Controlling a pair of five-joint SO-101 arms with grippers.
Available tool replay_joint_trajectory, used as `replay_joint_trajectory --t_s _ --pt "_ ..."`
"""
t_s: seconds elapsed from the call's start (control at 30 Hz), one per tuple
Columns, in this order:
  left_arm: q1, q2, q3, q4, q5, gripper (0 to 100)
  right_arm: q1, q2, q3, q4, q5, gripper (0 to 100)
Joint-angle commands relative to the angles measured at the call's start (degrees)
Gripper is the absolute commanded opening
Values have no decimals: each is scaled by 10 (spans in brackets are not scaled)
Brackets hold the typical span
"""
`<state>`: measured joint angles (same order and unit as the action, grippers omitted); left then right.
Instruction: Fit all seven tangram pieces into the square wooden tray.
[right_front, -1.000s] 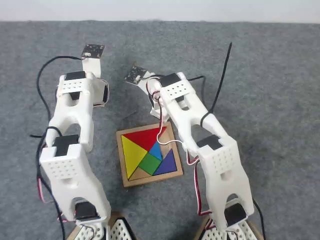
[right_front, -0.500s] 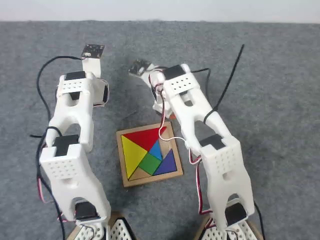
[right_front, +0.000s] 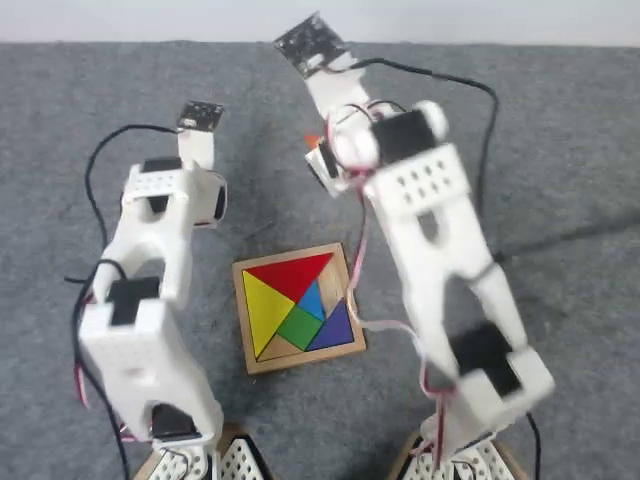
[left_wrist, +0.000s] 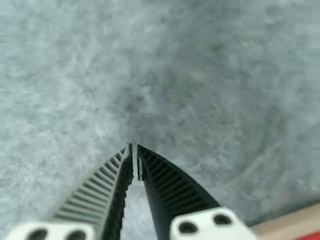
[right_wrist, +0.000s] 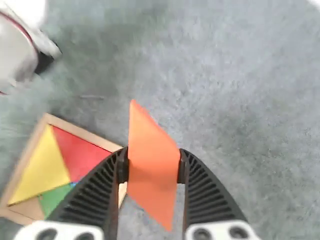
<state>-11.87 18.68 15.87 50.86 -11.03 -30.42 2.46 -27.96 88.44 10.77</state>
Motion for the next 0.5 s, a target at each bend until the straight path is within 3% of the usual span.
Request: replay_joint_trajectory --t_s 0.0,0.17,0.33,0.47 --pt "25 -189 181 -150 -20 12 -16 -153 109 -57 -44 8" --pt "63 -438 410 -303 -17 12 -20 -355 429 -272 -107 8" --pt "128 -587 492 -305 -16 12 -24 -543 769 -603 -173 8" --pt "156 -637 499 -305 -16 13 -25 -642 935 -822 -247 7"
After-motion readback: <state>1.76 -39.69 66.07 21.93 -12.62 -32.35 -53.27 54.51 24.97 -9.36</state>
